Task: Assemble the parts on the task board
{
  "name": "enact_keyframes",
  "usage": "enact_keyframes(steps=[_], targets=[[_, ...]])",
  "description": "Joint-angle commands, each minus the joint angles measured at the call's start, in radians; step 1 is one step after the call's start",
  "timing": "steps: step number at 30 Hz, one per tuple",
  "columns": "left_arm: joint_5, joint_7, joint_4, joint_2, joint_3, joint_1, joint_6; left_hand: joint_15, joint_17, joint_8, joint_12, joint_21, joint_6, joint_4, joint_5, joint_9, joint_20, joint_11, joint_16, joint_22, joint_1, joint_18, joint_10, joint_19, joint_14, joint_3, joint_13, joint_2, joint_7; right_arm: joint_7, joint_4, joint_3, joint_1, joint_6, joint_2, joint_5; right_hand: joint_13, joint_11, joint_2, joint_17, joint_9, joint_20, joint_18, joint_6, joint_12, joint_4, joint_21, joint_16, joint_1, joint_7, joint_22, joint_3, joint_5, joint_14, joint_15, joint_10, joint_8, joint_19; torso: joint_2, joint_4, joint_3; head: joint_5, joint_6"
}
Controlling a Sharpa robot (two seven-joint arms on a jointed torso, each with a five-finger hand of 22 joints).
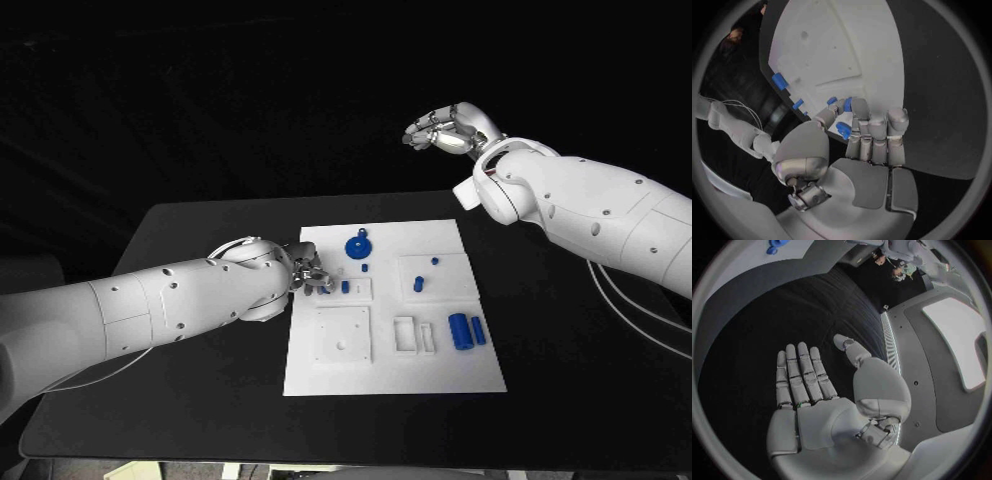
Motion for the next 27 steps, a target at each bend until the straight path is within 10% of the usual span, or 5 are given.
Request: enact_keyframes(steps=[1, 27], targets=[[0.0, -0.006, -0.003, 0.004, -0.001, 0.001, 0.016, -0.101, 0.002, 0.007, 0.004, 0.005, 0.047, 0.005, -0.007, 0.071, -0.087, -0.096, -0.004, -0.001, -0.004, 0.096, 0.102, -0.002, 0.1, 0.002, 0.002, 0.004, -0.044, 0.001, 0.0, 0.001, 0.0, 0.009, 0.001, -0.007, -0.001, 0.0, 0.003, -0.001, -0.001, 0.004, 0.017, -0.002, -0.005, 0.003, -0.007, 0.006, -0.005, 0.005, 0.002, 0.002, 0.006, -0.005, 0.0, 0.007, 0.004, -0.001, 0.001, -0.0005, 0.0002, 0.001, 0.001], [0.02, -0.008, -0.016, 0.01, -0.001, 0.012, 0.09, -0.1, 0.004, 0.001, 0.002, 0.005, 0.042, -0.001, -0.033, 0.071, -0.087, -0.094, -0.007, -0.001, 0.008, 0.096, 0.099, -0.005, 0.098, 0.01, 0.003, 0.012, -0.042, 0.0, -0.002, 0.001, -0.001, 0.013, 0.003, -0.008, -0.004, 0.0, 0.003, -0.005, -0.003, 0.005, 0.018, -0.002, -0.007, 0.004, -0.008, 0.008, -0.007, 0.006, 0.002, 0.001, 0.007, -0.008, 0.001, 0.007, 0.004, -0.003, 0.0, 0.0004, 0.0004, 0.0, 0.002]])
